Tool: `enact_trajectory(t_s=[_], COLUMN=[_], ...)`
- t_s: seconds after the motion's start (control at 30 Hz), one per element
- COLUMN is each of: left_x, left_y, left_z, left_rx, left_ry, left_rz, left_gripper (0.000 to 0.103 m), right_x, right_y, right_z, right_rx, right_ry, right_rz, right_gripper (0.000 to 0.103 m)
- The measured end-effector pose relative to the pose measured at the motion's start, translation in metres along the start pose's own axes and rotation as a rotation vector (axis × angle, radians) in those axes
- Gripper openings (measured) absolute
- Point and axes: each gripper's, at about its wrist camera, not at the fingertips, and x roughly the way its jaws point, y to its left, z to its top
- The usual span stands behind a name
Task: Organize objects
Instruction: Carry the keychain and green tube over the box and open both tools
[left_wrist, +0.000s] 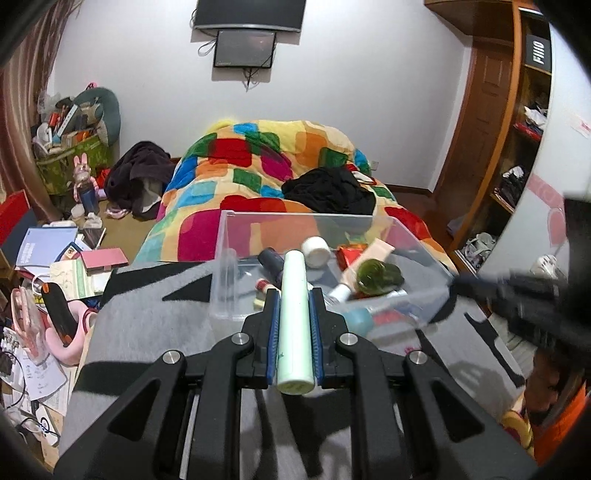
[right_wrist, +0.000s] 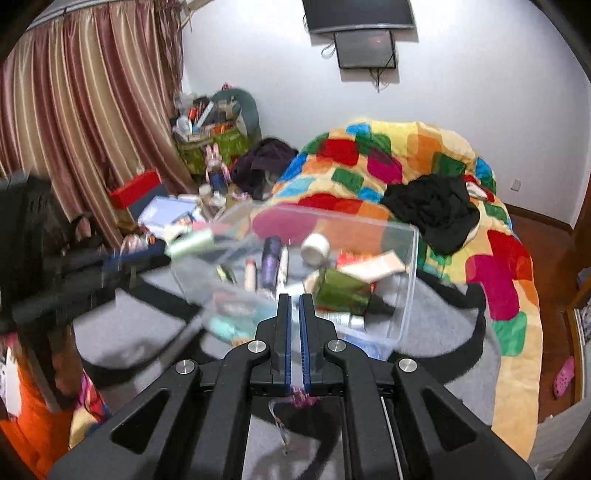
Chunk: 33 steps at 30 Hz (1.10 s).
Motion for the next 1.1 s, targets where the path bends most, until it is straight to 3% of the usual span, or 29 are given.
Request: enact_trajectory(t_s=[0.07, 0.2, 0.4, 0.6, 0.77, 1.0, 1.1], left_x=[0.011, 0.030, 0.052, 0.069, 0.066, 0.039, 0.028], left_y=[0.008, 0.015, 0.013, 0.008, 0.007, 0.007, 0.003], left_z=[0.006, 0.011, 0.018, 0.019, 0.020, 0.023, 0.022], left_rx=[-0.019, -0.041, -0.023, -0.005, 0.002, -0.001, 0.014], left_ry=[0.022, 0.063, 0.110, 0.156, 0.151, 0.098, 0.075], left_rz=[0.003, 0.012, 0.032, 0.025, 0.014, -0.013, -0.013], left_gripper=[0.015, 0.015, 0.015, 0.015, 0.015, 0.016, 0.027], right_x=[0.009, 0.035, 0.059, 0.056, 0.048, 0.014, 0.008], right_y=[-0.002, -0.011, -0.009, -0.006, -0.007, -0.008, -0.011], right_z=[-0.010, -0.029, -0.054, -0.060, -0.057, -0.021, -0.004], right_rx=[-0.006, 0.005, -0.033, -0.064, -0.041, -0.010, 0.010], right_ry=[0.050, 0.166, 0.266, 0.247, 0.216, 0.070, 0.020], right_rz=[-0.006, -0.008, -0.016, -0.042, -0.033, -0.027, -0.038], right_gripper=[0.007, 0.024, 0.027, 0.025, 0.025, 0.025, 0.025])
